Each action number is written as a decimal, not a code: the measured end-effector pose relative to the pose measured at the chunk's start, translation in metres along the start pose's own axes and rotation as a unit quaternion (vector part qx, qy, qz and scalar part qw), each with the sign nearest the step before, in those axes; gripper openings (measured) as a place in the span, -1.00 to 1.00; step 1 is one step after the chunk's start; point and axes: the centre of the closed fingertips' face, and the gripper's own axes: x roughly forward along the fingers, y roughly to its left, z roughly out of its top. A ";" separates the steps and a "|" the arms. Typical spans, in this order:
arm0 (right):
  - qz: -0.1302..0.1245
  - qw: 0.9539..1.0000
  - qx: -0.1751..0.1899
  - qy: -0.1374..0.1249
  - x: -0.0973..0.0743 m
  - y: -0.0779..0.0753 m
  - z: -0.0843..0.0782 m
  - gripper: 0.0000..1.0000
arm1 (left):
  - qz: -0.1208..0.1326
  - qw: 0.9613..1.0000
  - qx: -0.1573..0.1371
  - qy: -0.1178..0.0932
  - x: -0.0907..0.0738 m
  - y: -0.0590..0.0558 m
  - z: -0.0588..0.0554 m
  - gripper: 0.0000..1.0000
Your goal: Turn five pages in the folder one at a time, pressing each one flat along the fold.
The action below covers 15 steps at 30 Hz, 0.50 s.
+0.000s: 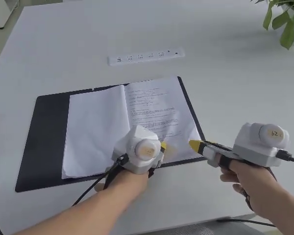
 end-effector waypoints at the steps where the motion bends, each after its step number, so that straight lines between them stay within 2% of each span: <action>1: -0.002 1.000 0.005 -0.001 -0.001 -0.001 0.000 -0.81 | 0.000 1.000 0.000 0.000 0.000 0.000 0.000 -0.78; 6: -0.001 1.000 0.018 -0.001 -0.003 -0.003 0.000 -0.98 | 0.000 1.000 0.001 0.001 0.000 0.000 0.000 -0.78; 15: -0.001 1.000 0.031 0.001 -0.004 0.000 0.001 -1.00 | 0.002 1.000 -0.001 0.004 0.000 0.001 0.001 -0.77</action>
